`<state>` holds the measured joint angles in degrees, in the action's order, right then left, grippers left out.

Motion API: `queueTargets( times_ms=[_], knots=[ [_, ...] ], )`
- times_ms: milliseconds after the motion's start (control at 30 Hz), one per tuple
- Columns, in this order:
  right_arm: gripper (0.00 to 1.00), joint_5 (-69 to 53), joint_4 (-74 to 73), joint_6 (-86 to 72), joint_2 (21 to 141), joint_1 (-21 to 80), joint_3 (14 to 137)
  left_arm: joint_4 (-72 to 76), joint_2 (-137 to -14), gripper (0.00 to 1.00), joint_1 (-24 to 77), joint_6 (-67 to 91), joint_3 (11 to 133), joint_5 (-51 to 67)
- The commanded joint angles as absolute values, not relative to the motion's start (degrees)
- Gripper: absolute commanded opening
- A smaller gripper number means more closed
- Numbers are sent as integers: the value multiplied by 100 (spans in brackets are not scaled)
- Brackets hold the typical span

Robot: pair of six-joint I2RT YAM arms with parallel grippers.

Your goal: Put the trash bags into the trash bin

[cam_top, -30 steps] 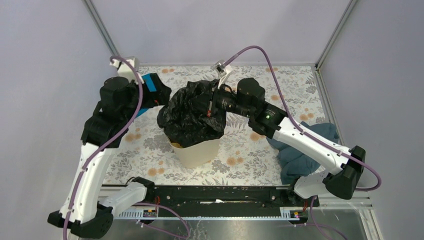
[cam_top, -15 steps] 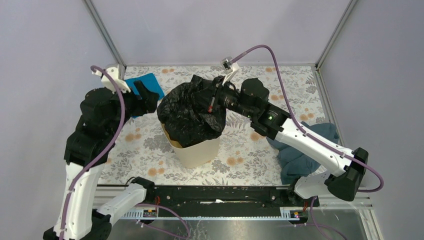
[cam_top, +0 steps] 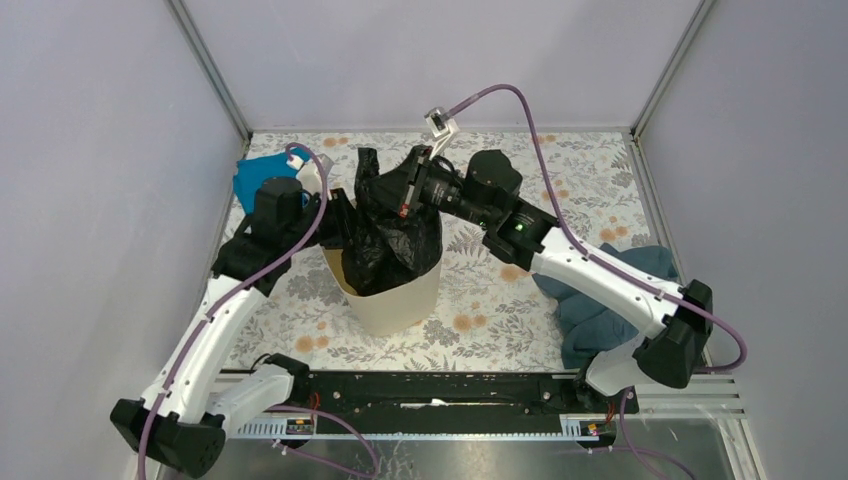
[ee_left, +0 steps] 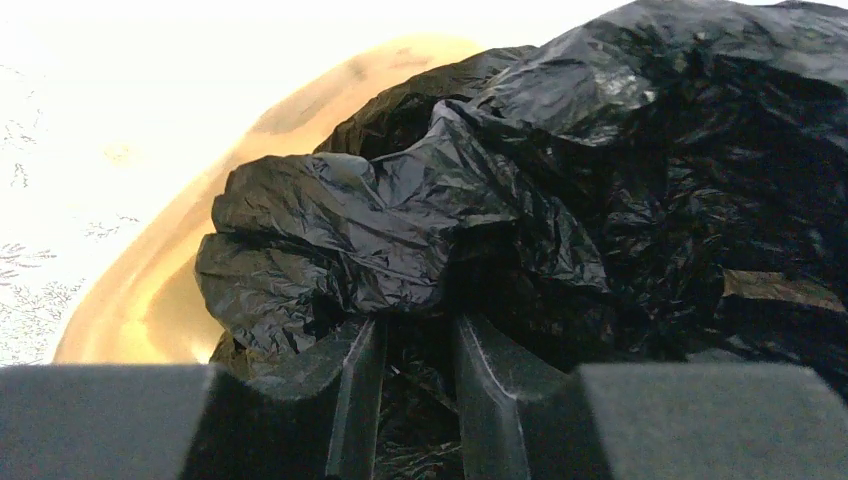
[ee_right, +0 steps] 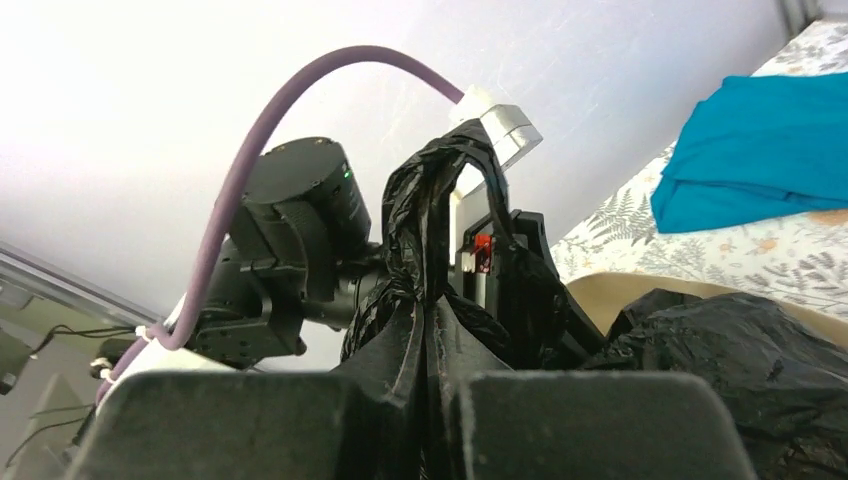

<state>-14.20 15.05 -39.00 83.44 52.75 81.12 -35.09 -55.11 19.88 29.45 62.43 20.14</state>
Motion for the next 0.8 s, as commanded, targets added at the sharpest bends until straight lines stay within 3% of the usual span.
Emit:
queueTargets(
  times_ms=[0,133,333,533,767],
  knots=[
    [0,-1712,2740,-4715,8554,5312,8009,-3262,-4958,35,2034,2708,6293,1715],
    [0,-1668,3280,-5004,8678,5314,7681,-3630,-4328,46,2030,2458,6497,1385],
    [0,-1546,3574,-4739,8867,5466,7619,-3940,-3688,52,2030,2356,6659,1113],
    [0,-1033,4161,-4133,9093,5750,7205,-4557,-3178,60,2035,2568,6733,-150],
    [0,-430,4105,-3397,9441,5986,6632,-4838,-2587,66,2029,3377,6019,-904]
  ],
)
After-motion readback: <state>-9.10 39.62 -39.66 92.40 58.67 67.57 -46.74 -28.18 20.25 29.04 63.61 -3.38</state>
